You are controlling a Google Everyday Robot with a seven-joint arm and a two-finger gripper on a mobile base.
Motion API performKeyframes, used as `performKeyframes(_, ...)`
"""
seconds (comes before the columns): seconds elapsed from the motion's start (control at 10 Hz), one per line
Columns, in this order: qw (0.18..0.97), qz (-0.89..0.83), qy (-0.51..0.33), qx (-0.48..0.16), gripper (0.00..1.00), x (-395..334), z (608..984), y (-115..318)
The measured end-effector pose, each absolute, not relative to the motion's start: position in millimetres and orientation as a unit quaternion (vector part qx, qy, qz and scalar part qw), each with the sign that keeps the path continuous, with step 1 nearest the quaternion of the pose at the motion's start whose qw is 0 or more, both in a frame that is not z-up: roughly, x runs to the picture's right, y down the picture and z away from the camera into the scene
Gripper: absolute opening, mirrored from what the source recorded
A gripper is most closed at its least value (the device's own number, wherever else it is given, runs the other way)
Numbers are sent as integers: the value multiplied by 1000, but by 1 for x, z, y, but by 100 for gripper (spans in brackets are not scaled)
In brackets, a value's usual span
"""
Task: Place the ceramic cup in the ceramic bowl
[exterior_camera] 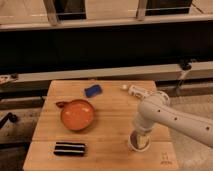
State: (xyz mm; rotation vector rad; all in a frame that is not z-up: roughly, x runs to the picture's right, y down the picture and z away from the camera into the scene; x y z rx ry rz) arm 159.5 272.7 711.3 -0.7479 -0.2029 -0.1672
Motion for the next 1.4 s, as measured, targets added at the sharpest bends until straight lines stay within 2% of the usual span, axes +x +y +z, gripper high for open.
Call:
performKeyframes(0.1, 923, -81, -98, -364, 72, 161, 713, 274)
performKeyframes(0.2, 923, -81, -97, -364, 66, 162, 713, 275)
performKeyframes(0.3, 923, -80, -95, -363, 55, 163, 713, 276)
performKeyframes(0.5, 924, -79, -93, -364, 45, 166, 713, 278)
performKeyframes(0.8, 924, -77, -90, -364, 15, 174, 713, 276)
performKeyframes(1.0, 925, -81, -85, -361, 2, 177, 711, 269)
performKeyframes(1.4, 928, -95, -67, -353, 1, 166, 696, 222)
